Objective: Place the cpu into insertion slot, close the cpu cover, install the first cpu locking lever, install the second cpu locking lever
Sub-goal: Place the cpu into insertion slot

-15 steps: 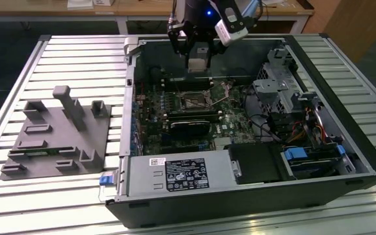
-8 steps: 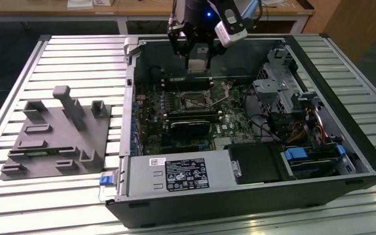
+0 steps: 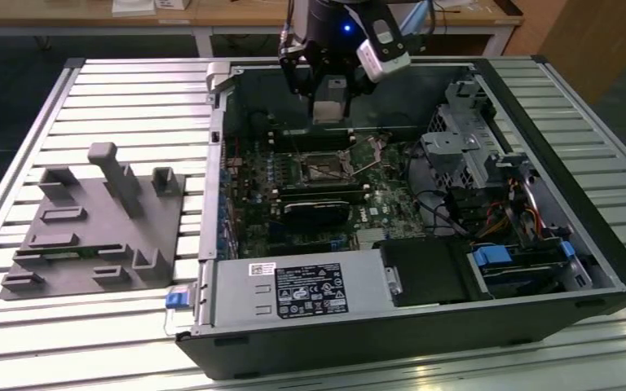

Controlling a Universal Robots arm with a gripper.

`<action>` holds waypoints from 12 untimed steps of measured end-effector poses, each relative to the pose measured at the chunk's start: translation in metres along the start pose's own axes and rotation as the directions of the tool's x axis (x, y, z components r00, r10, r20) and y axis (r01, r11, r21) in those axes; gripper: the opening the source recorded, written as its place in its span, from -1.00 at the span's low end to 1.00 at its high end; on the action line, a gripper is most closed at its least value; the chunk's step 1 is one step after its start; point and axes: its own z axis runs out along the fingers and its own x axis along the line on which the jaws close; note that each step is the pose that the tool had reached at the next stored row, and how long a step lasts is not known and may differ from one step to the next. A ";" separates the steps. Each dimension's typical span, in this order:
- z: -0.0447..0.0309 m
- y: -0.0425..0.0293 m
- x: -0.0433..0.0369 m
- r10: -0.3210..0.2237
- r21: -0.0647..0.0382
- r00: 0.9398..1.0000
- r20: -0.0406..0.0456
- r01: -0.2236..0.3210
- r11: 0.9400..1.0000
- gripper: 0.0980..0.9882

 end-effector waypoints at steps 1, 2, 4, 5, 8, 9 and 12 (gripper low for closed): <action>0.0013 -0.0001 0.0000 0.000 0.000 1.000 0.000 0.000 1.000 -0.02; 0.0030 -0.0002 0.0000 0.000 0.000 1.000 0.000 0.000 1.000 -0.02; 0.0068 -0.0004 -0.0001 0.000 0.000 1.000 0.000 0.000 1.000 -0.02; 0.0085 -0.0005 -0.0002 0.000 0.000 1.000 0.000 0.000 1.000 -0.02; 0.0139 -0.0009 -0.0003 0.000 0.000 1.000 0.000 0.000 1.000 -0.02; 0.0158 -0.0010 -0.0003 0.000 0.000 1.000 0.000 0.000 1.000 -0.02; 0.0211 -0.0014 -0.0004 0.000 0.000 1.000 0.000 0.000 1.000 -0.02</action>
